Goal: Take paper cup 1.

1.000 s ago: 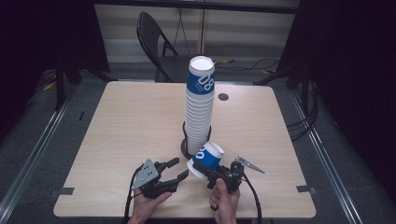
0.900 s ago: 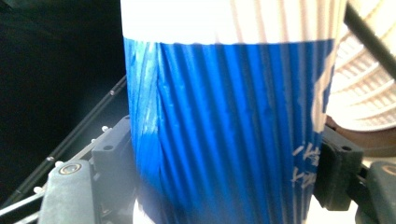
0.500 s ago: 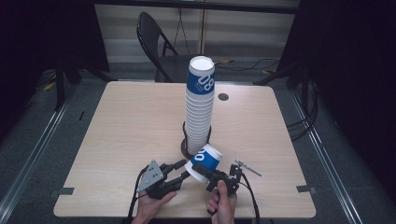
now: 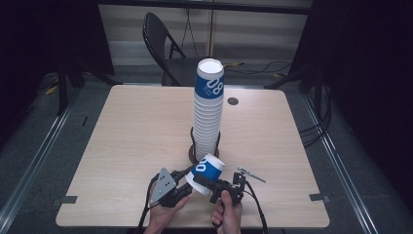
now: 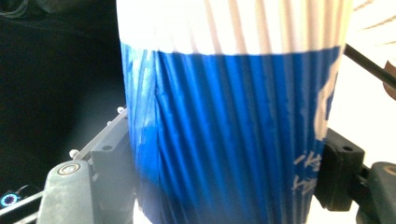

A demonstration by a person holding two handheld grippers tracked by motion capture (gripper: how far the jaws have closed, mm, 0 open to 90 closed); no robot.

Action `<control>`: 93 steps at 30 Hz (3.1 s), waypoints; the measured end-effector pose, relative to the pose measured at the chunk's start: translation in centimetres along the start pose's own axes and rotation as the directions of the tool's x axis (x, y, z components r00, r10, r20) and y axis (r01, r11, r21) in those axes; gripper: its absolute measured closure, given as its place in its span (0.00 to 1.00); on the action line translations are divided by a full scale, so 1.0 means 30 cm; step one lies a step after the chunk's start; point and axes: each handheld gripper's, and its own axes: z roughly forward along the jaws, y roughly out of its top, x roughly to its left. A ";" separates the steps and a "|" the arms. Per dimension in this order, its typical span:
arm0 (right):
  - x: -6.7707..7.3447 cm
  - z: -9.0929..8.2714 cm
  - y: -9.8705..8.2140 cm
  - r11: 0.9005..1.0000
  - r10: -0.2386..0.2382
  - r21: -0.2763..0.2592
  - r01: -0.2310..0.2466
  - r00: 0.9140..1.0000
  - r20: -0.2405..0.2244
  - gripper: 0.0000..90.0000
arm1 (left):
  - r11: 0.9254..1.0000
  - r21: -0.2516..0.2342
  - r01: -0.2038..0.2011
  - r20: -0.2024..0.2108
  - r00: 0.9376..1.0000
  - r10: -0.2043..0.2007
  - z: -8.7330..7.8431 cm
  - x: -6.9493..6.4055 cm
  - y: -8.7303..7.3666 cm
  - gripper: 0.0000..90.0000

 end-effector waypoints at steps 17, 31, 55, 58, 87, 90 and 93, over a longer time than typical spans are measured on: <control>0.014 0.028 0.003 0.997 -0.065 0.044 0.063 0.997 0.030 0.16 | 0.999 -0.010 0.033 0.034 0.999 -0.032 -0.013 0.012 0.006 0.94; 0.027 0.022 0.038 0.983 -0.182 0.023 0.180 0.981 0.074 0.14 | 0.996 0.058 0.071 0.097 0.992 -0.076 -0.037 0.030 0.015 0.95; 0.056 -0.074 0.095 0.899 -0.423 -0.039 0.437 0.886 0.191 0.14 | 0.975 0.222 0.012 0.104 0.994 -0.036 -0.072 0.110 0.047 0.95; 0.055 -0.078 0.088 0.887 -0.449 -0.011 0.462 0.866 0.219 0.15 | 0.974 0.224 0.015 0.099 0.994 -0.038 -0.080 0.132 0.056 0.95; 0.051 -0.003 -0.020 0.598 -0.800 0.348 0.722 0.563 0.207 0.16 | 0.870 0.492 -0.035 0.102 0.995 -0.018 -0.035 0.208 0.182 0.95; 0.050 0.004 -0.028 0.562 -0.826 0.364 0.743 0.522 0.210 0.16 | 0.857 0.514 -0.043 0.107 0.994 -0.014 -0.025 0.210 0.192 0.95; 0.051 0.008 -0.032 0.543 -0.839 0.381 0.749 0.503 0.206 0.16 | 0.843 0.536 -0.044 0.106 0.994 -0.016 -0.017 0.213 0.196 0.95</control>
